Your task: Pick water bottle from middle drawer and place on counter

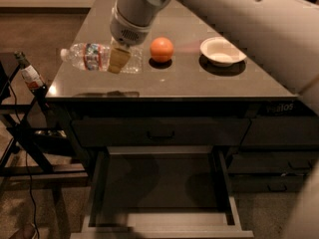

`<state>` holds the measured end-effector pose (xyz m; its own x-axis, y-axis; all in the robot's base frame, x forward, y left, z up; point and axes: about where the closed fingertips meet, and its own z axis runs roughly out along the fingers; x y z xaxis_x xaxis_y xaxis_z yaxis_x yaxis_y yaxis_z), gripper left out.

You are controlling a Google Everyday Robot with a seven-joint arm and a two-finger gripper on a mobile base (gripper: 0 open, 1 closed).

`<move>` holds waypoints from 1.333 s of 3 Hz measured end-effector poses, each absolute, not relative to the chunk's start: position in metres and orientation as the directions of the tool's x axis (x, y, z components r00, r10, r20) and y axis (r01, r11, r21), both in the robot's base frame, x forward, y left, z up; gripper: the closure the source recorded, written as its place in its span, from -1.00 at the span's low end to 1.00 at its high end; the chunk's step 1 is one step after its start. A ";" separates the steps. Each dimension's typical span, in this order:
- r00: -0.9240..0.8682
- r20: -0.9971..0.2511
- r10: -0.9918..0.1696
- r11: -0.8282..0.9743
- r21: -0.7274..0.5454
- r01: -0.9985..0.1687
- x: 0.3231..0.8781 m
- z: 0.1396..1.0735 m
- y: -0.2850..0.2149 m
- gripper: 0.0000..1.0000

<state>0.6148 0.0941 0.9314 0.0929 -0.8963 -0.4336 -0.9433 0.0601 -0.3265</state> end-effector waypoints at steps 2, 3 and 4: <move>0.078 -0.422 -0.903 0.058 -0.298 -0.953 0.658 0.915 0.112 1.00; 0.054 -0.428 -0.902 0.073 -0.275 -0.959 0.675 0.904 0.111 1.00; 0.029 -0.433 -0.901 0.089 -0.249 -0.965 0.686 0.891 0.109 1.00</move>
Offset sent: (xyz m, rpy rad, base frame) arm 0.0710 0.0230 -0.0223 -0.0187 0.0424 -0.0130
